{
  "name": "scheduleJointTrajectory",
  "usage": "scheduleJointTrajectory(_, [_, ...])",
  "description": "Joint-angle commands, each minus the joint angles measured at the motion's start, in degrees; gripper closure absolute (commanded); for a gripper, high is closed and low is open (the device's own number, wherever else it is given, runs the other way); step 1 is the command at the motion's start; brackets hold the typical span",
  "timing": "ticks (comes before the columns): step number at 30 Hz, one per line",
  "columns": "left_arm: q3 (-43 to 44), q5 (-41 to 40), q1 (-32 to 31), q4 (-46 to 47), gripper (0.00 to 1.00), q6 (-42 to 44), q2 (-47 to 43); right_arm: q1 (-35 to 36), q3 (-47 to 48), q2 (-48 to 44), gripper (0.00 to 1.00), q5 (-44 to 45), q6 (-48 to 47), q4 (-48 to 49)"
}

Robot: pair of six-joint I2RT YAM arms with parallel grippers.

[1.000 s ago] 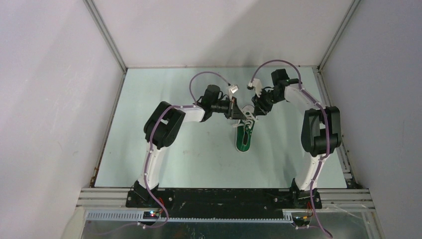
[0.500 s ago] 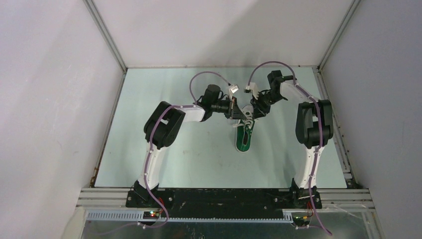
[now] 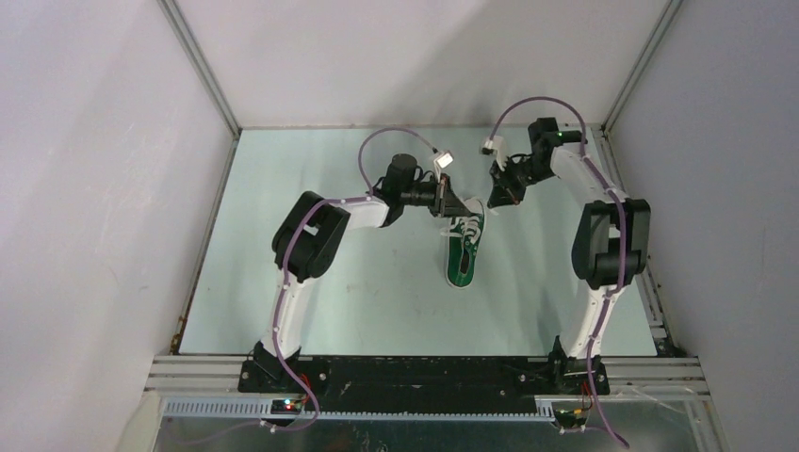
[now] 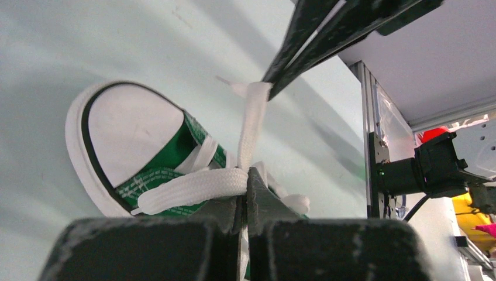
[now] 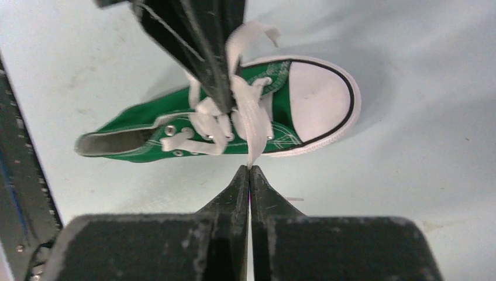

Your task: Tie the shoes

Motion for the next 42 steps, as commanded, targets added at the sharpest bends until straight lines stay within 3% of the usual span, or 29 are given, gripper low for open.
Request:
scheduleJointTrajectory(1, [2.5,0.1,-0.3,3.9,0.98,-0.8,-3.7,-0.4,2.6,-5.1,1.0,-7.6,2.5,-6.1])
scheduleJointTrajectory(8, [1.6,-4.3,-0.3,-0.9,0.98,2.9,-4.7,-0.4,3.1,-2.4,1.0,-17.3,2.4,-14.2])
scheduleJointTrajectory(17, [0.5,-6.5,-0.3,-1.3,0.96,1.2,-5.3,2.1,2.4,-0.5,1.0,-23.4,3.5,-13.4])
scheduleJointTrajectory(33, [0.7,0.7,-0.2,3.5,0.96,-2.8,-4.8,7.8,-7.9,-7.8,0.99,-10.7,0.9,6.9])
scheduleJointTrajectory(42, [1.3,3.4,-0.2,6.6,0.97,-6.2,-3.9,8.7,-7.7,-11.7,0.99,-8.4,-1.4,8.4])
